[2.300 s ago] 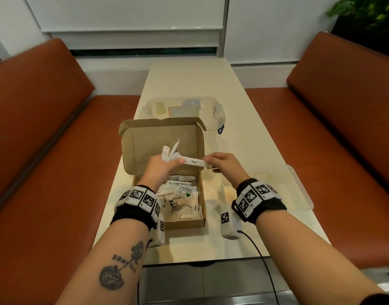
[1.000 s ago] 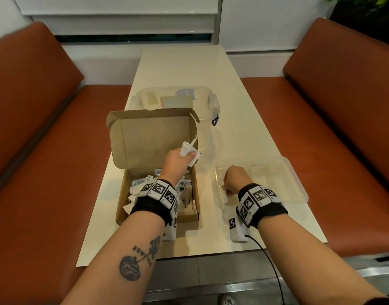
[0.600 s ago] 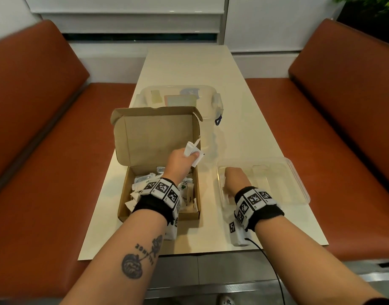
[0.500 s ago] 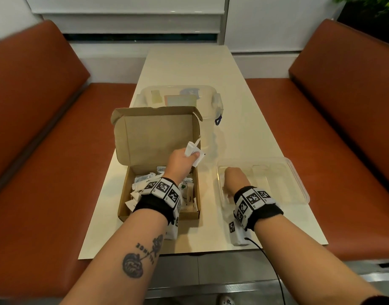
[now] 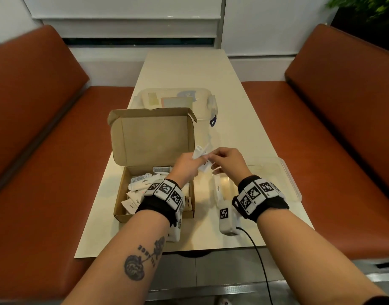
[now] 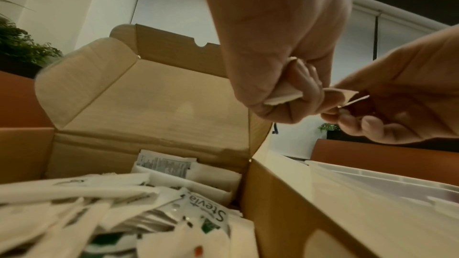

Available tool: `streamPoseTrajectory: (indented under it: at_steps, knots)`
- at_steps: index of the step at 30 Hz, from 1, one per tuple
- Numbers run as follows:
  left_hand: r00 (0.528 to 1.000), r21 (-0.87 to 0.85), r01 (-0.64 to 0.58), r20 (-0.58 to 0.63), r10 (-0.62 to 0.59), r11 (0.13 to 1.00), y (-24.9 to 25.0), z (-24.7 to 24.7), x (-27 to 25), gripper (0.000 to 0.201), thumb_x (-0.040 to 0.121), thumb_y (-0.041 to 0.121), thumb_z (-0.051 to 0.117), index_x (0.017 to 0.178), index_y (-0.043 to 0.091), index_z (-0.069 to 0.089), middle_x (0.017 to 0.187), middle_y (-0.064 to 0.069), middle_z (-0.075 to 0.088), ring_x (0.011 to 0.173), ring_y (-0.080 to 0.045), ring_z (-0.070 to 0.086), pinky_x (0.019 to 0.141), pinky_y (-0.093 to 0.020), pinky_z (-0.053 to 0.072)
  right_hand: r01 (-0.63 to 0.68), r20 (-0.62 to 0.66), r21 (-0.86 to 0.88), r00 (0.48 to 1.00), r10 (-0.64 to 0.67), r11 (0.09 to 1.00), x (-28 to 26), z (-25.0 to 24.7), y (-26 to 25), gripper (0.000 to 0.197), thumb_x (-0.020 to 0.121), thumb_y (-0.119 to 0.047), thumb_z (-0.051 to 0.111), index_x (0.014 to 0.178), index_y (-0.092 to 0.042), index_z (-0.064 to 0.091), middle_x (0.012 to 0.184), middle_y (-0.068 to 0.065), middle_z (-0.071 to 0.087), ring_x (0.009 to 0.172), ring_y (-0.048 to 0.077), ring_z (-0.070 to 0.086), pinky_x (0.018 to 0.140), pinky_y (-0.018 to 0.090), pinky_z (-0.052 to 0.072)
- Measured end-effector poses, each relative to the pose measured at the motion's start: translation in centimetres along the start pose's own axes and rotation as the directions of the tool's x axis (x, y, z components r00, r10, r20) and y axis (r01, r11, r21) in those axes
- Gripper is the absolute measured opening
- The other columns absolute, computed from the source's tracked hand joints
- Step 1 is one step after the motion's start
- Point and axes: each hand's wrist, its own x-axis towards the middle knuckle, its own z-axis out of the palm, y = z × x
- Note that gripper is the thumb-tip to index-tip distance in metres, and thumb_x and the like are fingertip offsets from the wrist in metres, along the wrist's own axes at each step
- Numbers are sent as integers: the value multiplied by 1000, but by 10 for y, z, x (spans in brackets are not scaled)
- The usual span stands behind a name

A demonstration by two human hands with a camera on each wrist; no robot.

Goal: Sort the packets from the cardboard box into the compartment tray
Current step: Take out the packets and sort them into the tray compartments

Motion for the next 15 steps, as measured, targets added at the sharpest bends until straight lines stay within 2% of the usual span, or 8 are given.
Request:
streamPoseTrajectory:
  at_steps: [4, 8, 11, 13, 15]
  knots:
    - [992, -198, 111, -37, -121, 974, 6, 8, -1, 29, 97, 33, 51, 76, 14, 50, 56, 1, 36, 32, -7, 26, 36, -15, 20, 11, -22, 76, 1000, -9, 997, -2, -11, 5, 12, 90, -9, 60, 78, -7, 61, 76, 4, 64, 67, 15, 61, 64, 27, 55]
    - [985, -287, 145, -54, -167, 947, 10, 16, -1, 38, 100, 31, 44, 72, 6, 50, 66, -7, 56, 34, -8, 31, 33, -12, 24, 20, -64, 176, 998, -9, 984, -4, -22, 7, 20, 93, -5, 53, 74, -10, 54, 78, 6, 61, 74, 16, 61, 67, 26, 54]
    - [977, -316, 210, 30, -211, 925, 12, 26, -1, 41, 100, 29, 43, 68, 5, 49, 71, -11, 57, 33, -8, 34, 33, -12, 25, 62, -102, 278, 994, -34, 959, -4, -27, 1, 22, 96, -6, 47, 75, -12, 50, 88, 12, 57, 86, 21, 58, 79, 31, 53]
    - [967, -307, 253, 118, -227, 917, 12, 33, -4, 35, 99, 28, 45, 72, 7, 50, 71, -8, 56, 33, -7, 34, 31, -12, 24, 80, -100, 291, 994, -53, 953, -3, -27, -4, 21, 97, -8, 45, 78, -14, 48, 98, 24, 57, 93, 23, 57, 87, 38, 51]
    - [953, -305, 273, 214, -213, 912, 12, 39, -5, 29, 98, 30, 47, 78, 9, 53, 70, -5, 55, 34, -6, 33, 30, -12, 22, 83, -87, 259, 994, -62, 962, -2, -27, -7, 19, 97, -11, 45, 79, -14, 48, 107, 30, 57, 93, 25, 56, 91, 44, 50]
